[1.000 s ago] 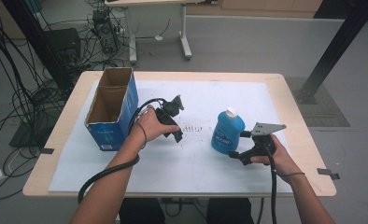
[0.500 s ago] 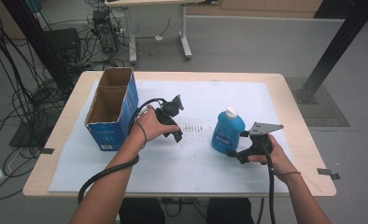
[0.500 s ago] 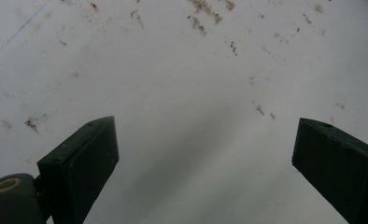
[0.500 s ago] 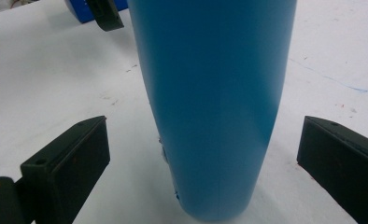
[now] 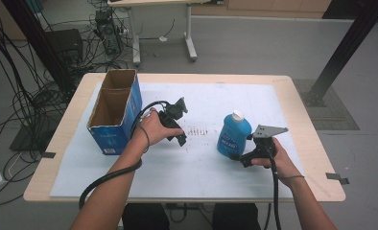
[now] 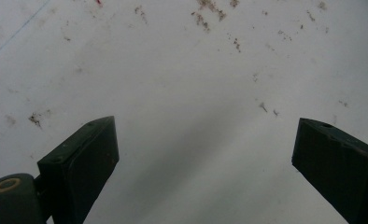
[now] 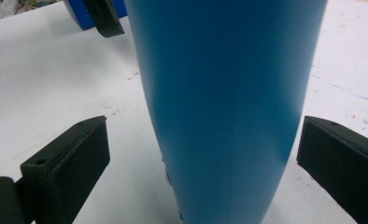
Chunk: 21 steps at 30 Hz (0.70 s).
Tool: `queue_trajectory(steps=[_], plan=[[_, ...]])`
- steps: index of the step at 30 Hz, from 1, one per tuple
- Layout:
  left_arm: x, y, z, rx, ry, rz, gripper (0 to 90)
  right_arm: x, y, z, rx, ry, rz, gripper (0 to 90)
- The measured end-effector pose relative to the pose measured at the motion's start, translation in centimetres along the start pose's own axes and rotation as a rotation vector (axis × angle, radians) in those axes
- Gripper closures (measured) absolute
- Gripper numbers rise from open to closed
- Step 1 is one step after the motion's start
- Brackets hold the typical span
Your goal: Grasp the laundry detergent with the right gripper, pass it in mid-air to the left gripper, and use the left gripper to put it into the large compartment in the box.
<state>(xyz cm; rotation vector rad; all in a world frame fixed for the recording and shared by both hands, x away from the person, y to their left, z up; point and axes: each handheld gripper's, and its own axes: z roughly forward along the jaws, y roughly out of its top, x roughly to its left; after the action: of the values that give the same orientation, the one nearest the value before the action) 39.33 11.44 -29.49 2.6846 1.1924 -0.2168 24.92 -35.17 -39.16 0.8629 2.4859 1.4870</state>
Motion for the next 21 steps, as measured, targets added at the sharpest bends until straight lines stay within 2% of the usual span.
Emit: queue_trajectory(steps=[13,21], plan=[[-0.27,0.32,-0.02,0.002,0.001,0.011,8.0,0.19,-0.47,0.72,-0.018,-0.011,0.002,4.0],[-0.28,0.33,0.04,0.004,-0.001,0.011,8.2,0.22,-0.77,0.95,-0.03,-0.013,0.002,9.5]])
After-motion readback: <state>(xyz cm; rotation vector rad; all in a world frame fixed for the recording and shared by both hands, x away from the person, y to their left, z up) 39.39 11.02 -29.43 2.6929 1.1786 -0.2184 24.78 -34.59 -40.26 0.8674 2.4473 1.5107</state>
